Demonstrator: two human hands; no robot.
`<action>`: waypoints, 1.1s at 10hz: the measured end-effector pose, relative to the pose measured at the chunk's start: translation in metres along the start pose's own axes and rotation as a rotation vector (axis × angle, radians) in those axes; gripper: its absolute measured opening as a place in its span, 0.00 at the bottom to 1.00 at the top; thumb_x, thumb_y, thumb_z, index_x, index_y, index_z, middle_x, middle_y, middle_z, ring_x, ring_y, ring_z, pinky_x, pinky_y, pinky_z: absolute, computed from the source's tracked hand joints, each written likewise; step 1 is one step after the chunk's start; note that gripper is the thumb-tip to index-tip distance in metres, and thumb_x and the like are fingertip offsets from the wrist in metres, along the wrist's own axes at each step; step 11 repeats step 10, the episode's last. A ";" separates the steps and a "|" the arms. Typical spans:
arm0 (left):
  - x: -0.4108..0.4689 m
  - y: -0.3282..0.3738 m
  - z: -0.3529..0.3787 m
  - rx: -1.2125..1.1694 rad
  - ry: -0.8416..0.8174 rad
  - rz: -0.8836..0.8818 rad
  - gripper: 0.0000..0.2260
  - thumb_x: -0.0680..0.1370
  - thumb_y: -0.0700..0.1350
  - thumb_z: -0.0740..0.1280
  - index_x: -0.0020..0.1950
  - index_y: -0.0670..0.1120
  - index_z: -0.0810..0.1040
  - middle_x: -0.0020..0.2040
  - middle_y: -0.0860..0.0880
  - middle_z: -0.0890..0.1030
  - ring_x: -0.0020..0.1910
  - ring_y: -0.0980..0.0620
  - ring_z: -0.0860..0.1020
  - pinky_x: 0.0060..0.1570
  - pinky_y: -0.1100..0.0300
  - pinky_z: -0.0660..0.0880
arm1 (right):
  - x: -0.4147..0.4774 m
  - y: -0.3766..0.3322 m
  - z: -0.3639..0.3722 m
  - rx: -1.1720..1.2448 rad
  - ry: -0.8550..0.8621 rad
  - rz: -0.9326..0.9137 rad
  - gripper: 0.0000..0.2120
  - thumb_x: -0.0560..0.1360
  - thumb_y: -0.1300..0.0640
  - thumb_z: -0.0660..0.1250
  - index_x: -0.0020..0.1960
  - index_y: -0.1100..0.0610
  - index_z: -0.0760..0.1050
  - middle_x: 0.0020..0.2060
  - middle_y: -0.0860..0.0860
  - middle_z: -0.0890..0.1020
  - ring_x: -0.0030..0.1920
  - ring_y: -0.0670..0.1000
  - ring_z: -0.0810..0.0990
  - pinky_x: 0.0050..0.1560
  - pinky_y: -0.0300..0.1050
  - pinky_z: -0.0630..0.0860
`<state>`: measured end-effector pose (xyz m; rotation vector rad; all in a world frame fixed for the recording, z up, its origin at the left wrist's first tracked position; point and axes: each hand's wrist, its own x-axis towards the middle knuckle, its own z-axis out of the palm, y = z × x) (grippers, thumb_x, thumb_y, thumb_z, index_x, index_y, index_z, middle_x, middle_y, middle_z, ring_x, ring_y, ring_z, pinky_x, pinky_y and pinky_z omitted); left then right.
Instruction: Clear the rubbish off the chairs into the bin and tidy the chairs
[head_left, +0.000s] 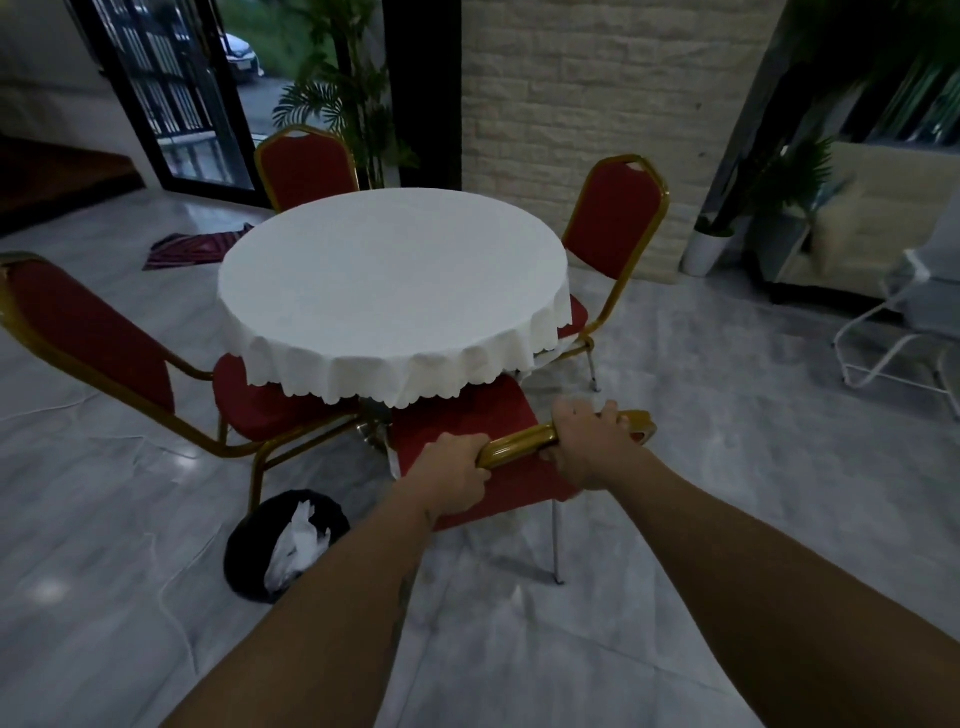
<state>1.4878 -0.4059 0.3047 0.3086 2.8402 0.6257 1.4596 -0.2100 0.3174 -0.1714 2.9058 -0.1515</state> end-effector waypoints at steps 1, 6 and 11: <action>0.009 0.000 0.001 0.001 0.020 -0.006 0.04 0.77 0.47 0.64 0.51 0.53 0.75 0.44 0.49 0.80 0.45 0.46 0.78 0.55 0.49 0.74 | 0.012 0.004 -0.002 0.007 0.004 -0.015 0.26 0.78 0.43 0.63 0.69 0.54 0.59 0.71 0.60 0.66 0.73 0.74 0.56 0.72 0.72 0.56; 0.038 0.007 0.011 -0.076 0.033 0.033 0.04 0.79 0.47 0.63 0.53 0.52 0.71 0.39 0.53 0.74 0.42 0.47 0.77 0.47 0.51 0.74 | 0.040 0.030 -0.012 -0.037 0.037 -0.054 0.28 0.77 0.42 0.65 0.69 0.54 0.59 0.70 0.61 0.67 0.71 0.69 0.62 0.70 0.69 0.61; 0.027 0.016 -0.024 -0.019 -0.033 0.038 0.25 0.78 0.51 0.63 0.75 0.47 0.63 0.71 0.47 0.70 0.66 0.46 0.72 0.66 0.52 0.69 | -0.006 0.013 -0.058 0.119 -0.001 -0.009 0.16 0.82 0.53 0.57 0.67 0.57 0.68 0.68 0.58 0.72 0.66 0.59 0.72 0.63 0.52 0.71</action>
